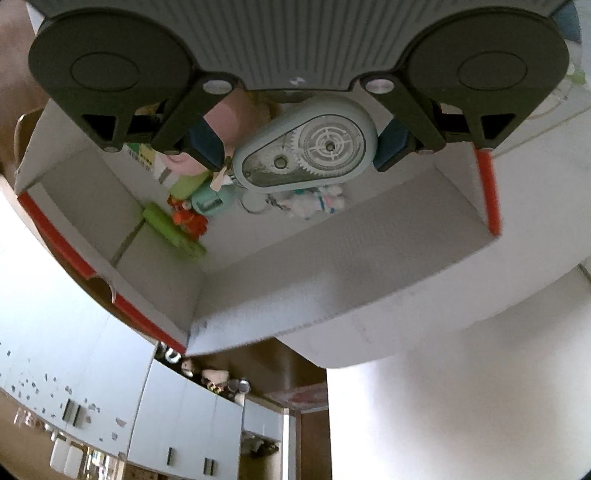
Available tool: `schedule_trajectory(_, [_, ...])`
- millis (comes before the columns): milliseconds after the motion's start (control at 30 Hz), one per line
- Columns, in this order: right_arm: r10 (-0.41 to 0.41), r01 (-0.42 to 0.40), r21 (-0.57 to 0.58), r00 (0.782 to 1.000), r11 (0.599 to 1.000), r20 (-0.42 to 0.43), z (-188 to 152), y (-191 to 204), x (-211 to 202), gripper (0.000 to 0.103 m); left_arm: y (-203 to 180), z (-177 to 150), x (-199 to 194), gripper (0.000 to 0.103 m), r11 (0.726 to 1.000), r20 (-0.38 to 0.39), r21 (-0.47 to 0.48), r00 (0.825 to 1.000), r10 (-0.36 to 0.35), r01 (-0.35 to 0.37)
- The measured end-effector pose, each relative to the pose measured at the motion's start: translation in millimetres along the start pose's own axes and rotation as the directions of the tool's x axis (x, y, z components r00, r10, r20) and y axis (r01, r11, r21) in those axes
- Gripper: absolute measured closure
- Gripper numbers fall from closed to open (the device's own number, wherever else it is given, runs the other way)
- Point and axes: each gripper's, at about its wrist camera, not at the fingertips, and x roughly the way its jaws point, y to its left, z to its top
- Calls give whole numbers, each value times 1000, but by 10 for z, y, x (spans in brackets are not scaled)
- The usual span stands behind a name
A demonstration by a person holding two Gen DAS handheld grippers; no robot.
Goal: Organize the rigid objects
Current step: 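Lower both grippers into the box and open them to release tape and keychain, then withdraw both grippers from the box toward the marker and binder clip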
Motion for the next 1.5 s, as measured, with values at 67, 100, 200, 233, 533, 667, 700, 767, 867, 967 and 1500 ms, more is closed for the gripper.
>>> schedule_trajectory(67, [4,-4,3,1000,1000,3,3,-16,-5,23,-32,-7,12,6,1000,-7,15,1000,-12,12])
schedule_trajectory(100, [6,-6,3,1000,1000,3,6,-20,-5,23,-41,-8,-5,2,999,4,25,1000,-22,22])
schedule_trajectory(200, [12,-12,-3,1000,1000,6,7,-8,-23,23,-67,14,-52,1,999,7,35,999,-33,33])
schedule_trajectory(233, [15,-15,-6,1000,1000,7,13,3,-26,22,-75,11,-81,1,999,16,37,999,-30,30])
schedule_trajectory(533, [58,-57,-51,998,997,19,127,206,-41,21,43,-35,-574,1,1000,95,28,995,-13,10])
schedule_trajectory(667, [80,-79,-73,997,994,19,172,347,-49,21,209,-126,-845,1,1000,129,7,992,-9,8])
schedule_trajectory(700, [87,-85,-77,996,993,18,180,386,-47,21,259,-154,-912,1,1000,136,-1,991,-2,3])
schedule_trajectory(767, [100,-98,-84,995,992,18,195,478,-44,21,366,-210,-1030,1,1000,150,-21,989,-1,4])
schedule_trajectory(867, [117,-114,-96,993,989,20,219,640,-43,21,525,-298,-1194,1,999,164,-51,986,0,8])
schedule_trajectory(967, [130,-126,-103,991,987,24,242,828,-40,20,700,-387,-1374,1,998,191,-66,982,0,13])
schedule_trajectory(1500, [147,-144,-99,989,985,22,286,1894,204,20,1766,-1060,-1982,1,998,264,-65,965,11,6])
